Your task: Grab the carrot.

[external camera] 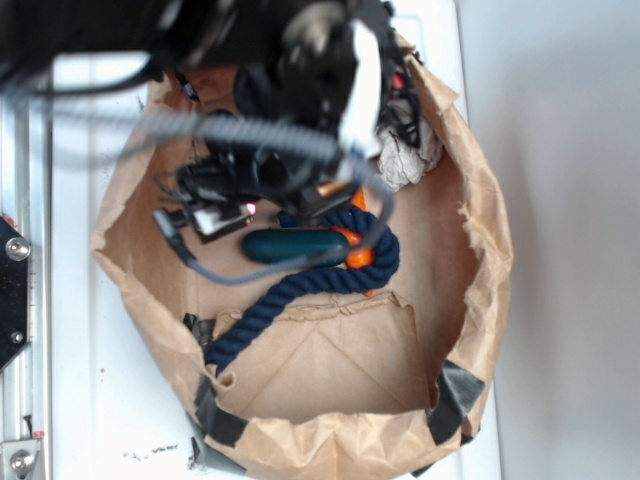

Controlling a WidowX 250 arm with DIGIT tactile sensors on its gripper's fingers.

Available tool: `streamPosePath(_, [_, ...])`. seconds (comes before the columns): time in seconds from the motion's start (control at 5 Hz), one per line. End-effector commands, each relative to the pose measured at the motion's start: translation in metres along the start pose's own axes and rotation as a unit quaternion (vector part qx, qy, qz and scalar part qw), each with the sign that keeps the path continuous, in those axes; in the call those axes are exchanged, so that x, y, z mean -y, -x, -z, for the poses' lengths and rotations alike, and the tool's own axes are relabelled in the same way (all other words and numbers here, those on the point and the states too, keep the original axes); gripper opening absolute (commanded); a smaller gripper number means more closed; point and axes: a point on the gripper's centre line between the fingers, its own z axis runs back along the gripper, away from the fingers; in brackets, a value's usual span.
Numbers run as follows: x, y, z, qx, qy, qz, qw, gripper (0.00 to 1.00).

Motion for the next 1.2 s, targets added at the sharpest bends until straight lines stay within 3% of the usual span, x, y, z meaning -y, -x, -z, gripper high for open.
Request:
streamPosePath(0.0, [-0.003, 0.021, -0.024, 0.009, -0.057, 0.005, 0.998, 1.0])
streamPosePath(0.2, [-0.007, 0.019, 0.002, -0.03, -0.088, -0.005, 0.996, 1.0])
streamPosePath(0.4, [-0.009, 0.017, 0.015, -0.043, -0.127, -0.01, 0.991, 1.0])
streamPosePath(1.0, [-0.005, -0.003, 0.042, -0.039, -0.169, 0.011, 0.985, 1.0])
